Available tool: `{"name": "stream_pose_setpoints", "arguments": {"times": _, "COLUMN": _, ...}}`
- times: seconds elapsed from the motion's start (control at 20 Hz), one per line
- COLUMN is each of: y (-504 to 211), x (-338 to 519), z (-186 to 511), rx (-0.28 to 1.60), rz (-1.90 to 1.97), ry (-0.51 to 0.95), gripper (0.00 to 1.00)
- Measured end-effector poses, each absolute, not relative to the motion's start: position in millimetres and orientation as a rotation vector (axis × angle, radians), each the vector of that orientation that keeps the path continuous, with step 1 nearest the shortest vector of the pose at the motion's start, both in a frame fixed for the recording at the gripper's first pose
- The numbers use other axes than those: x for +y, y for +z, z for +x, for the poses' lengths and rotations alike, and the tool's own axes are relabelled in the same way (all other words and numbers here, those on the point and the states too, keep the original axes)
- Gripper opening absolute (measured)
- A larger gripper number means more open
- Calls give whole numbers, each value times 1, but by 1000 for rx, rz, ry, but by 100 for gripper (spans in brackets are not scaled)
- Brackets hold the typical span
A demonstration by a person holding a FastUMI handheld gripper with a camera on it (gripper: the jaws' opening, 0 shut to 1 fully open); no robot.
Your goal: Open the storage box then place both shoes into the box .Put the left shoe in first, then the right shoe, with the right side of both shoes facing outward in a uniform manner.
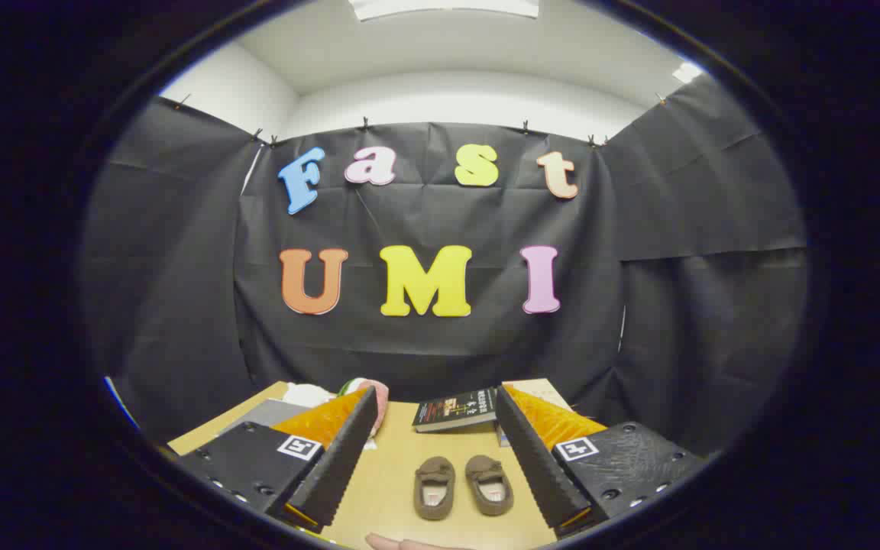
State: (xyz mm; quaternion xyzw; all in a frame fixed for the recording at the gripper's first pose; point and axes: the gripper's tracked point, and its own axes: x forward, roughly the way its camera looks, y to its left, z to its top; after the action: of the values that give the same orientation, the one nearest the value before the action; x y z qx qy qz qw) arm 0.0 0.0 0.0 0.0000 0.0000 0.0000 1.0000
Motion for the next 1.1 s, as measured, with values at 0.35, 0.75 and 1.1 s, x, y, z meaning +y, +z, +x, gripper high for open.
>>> {"name": "stream_pose_setpoints", "arguments": {"times": 0.35, "y": 2, "x": 25, "z": 21, "rx": 12, "rz": 14, "ry": 22, "gripper": 95}}
{"name": "stream_pose_setpoints", "arguments": {"times": 0.75, "y": -5, "x": 38, "z": 37, "rx": 31, "rz": -32, "ry": 14, "gripper": 95}}
{"name": "stream_pose_setpoints", "arguments": {"times": 1.1, "y": -28, "x": 20, "z": 55, "rx": 88, "rz": -48, "ry": 33, "gripper": 95}}
